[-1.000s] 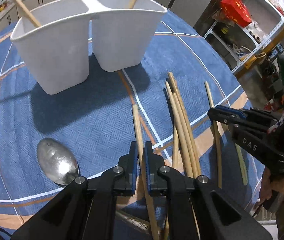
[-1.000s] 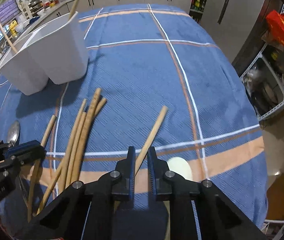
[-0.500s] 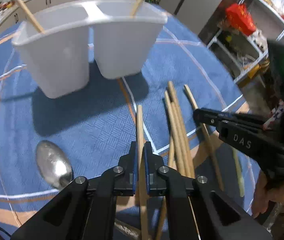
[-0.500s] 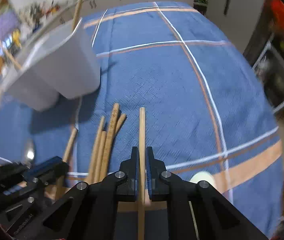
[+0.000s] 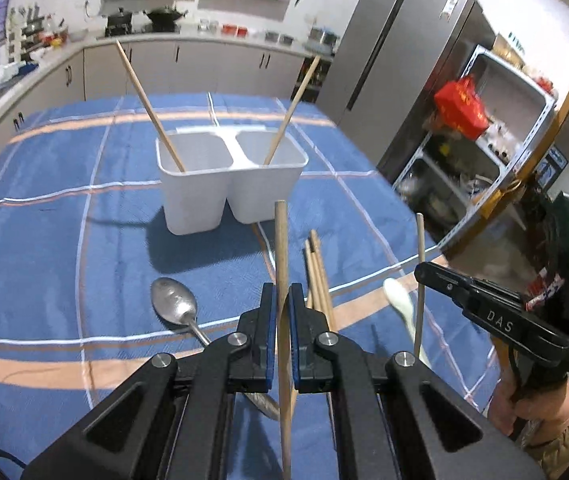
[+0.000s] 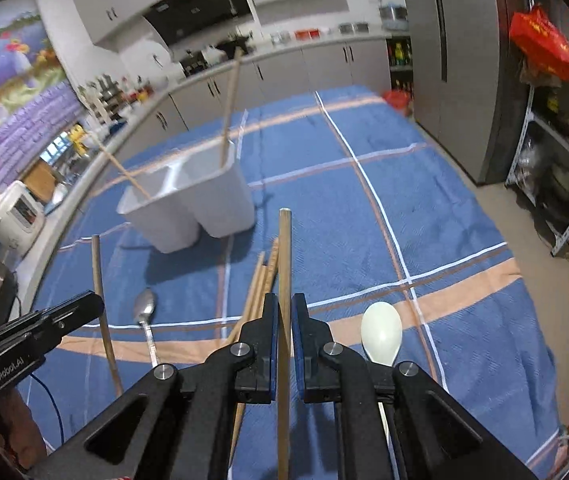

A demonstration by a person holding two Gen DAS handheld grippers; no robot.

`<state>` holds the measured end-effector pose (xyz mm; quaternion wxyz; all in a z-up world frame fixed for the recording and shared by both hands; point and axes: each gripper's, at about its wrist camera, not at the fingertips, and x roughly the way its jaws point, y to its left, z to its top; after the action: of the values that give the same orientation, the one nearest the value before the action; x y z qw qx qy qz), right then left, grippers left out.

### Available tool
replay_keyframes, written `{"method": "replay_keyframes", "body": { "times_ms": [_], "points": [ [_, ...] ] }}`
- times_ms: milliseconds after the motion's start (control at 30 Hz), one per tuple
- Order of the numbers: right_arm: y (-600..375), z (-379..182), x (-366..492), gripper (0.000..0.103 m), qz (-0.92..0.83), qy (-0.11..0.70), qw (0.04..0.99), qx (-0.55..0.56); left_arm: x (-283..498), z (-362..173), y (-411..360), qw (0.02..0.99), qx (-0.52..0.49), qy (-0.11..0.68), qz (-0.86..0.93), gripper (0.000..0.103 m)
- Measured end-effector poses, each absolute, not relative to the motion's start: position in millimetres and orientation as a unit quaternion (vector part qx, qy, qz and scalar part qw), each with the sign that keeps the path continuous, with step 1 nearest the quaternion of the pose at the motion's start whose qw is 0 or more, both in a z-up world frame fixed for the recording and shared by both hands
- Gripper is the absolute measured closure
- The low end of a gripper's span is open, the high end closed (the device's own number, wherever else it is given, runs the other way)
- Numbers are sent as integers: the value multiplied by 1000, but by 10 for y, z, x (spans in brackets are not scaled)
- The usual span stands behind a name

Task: Organize utensils
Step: 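Carry the left tool's chopstick into the holder and open it while the right tool carries its chopstick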

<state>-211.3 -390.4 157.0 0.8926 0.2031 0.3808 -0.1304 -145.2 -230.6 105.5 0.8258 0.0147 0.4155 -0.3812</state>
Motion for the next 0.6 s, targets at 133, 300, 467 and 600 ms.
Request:
{"method": "replay_keyframes", "body": {
  "times_ms": [133, 300, 467, 600],
  "points": [
    [-3809, 1730, -2324, 96, -120, 353, 907, 195, -1643, 1217, -2146, 839, 8, 388, -382, 98],
    [-3644, 1899, -2563, 96, -117, 328, 921, 172, -1923, 1386, -1988, 853, 9, 355, -382, 98],
    [-3524, 2018, -2789, 96, -112, 306, 931, 162, -2138, 1513, -1899, 864, 12, 328, -381, 98],
    [-3478, 2105, -2912, 96, -109, 290, 938, 157, -2245, 1610, -1851, 868, 7, 316, -383, 99]
  ]
}}
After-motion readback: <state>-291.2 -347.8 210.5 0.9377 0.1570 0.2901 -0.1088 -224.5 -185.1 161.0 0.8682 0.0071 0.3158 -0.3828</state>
